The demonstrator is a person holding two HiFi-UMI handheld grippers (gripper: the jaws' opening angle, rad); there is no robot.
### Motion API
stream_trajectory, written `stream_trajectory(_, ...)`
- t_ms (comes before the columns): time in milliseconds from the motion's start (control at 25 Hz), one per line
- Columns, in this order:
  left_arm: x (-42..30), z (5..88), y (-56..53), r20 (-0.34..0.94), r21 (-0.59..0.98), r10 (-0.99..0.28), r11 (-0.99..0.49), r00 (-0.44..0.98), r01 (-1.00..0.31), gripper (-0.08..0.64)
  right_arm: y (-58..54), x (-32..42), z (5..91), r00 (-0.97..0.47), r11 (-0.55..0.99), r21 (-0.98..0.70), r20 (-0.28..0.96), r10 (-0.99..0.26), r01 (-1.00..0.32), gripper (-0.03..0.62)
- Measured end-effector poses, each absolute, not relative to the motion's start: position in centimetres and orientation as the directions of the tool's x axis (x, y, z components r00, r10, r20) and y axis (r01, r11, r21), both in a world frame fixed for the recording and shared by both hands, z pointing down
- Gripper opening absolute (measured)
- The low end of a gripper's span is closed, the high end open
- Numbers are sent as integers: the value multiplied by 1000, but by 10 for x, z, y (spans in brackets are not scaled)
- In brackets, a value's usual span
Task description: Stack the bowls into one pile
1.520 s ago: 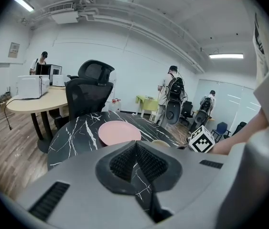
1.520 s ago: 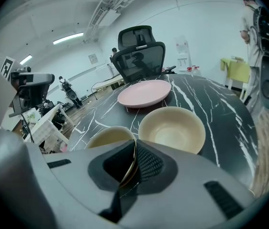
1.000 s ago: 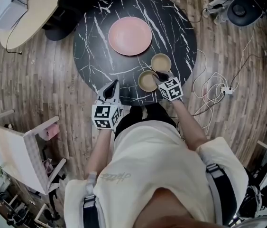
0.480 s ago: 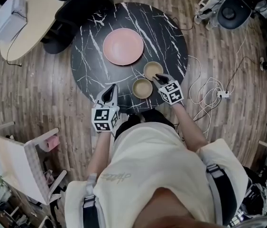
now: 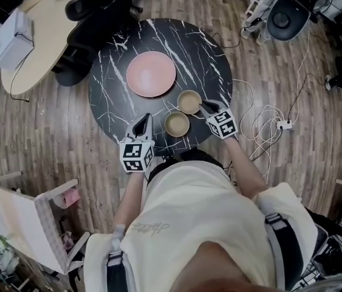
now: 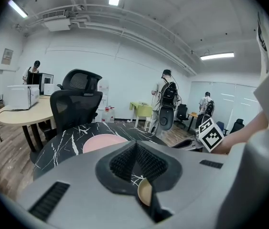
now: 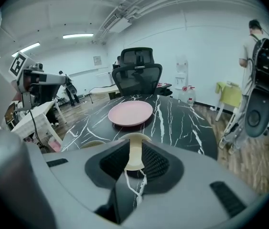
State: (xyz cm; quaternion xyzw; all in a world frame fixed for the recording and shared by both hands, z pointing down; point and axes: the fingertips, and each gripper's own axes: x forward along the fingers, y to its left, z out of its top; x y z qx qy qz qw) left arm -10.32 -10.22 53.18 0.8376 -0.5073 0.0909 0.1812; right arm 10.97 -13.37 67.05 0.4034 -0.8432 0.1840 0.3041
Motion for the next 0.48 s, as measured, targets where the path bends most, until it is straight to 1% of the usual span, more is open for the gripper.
stream_trajectory(200, -90, 531, -108, 341, 214, -812, -424, 474, -880, 20, -133, 124, 680, -485, 594, -82, 671, -561, -801, 81)
stream_trajectory(480, -84, 538, -114, 379, 205, -807, -405, 454, -891, 20, -148, 131, 694, -503, 595, -118, 676, -538, -795, 81)
